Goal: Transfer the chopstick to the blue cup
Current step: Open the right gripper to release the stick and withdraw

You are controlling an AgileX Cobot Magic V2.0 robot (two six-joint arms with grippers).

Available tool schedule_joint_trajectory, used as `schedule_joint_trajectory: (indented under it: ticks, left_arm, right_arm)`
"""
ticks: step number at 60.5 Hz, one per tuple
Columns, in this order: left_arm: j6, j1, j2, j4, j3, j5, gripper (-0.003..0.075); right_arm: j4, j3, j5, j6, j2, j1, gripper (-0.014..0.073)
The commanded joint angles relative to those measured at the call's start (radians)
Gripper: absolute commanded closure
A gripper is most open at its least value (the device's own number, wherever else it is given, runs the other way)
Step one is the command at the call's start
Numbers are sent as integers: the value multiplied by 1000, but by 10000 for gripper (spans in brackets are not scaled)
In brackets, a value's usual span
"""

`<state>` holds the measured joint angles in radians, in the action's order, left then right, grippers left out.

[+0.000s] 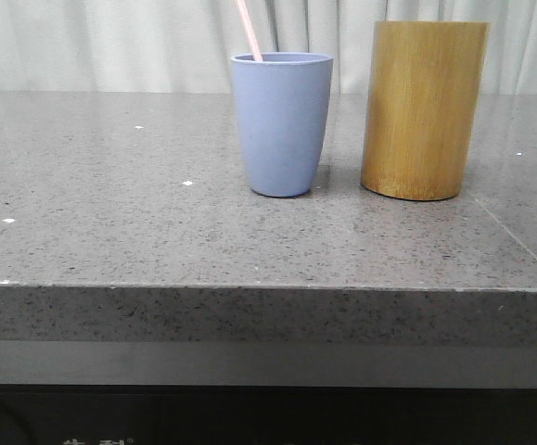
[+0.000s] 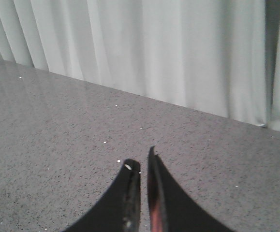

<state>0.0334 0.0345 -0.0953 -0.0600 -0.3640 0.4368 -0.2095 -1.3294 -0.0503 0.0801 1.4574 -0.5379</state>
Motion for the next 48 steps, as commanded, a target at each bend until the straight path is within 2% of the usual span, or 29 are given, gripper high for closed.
schedule_joint_trajectory:
  ticks: [1, 4, 12, 22, 35, 48]
  left_arm:
    - [-6, -2, -12, -8, -24, -85, 739]
    - [-6, -2, -12, -8, -24, -85, 739]
    - [-6, -2, -12, -8, -24, -85, 739]
    - [-6, -2, -12, -8, -24, -85, 739]
    - [-6, -2, -12, -8, -24, -85, 739]
    - [-6, -2, -12, -8, -24, -85, 739]
  right_arm:
    - [16, -99, -95, 3, -79, 62, 673]
    - [27, -130, -188, 3, -94, 99, 704]
    - [90, -178, -399, 3, -135, 208, 702]
    - [169, -158, -542, 3, -219, 334, 702]
    - [173, 17, -539, 3, -391, 437, 702]
    - [170, 299, -458, 3, -617, 441, 702]
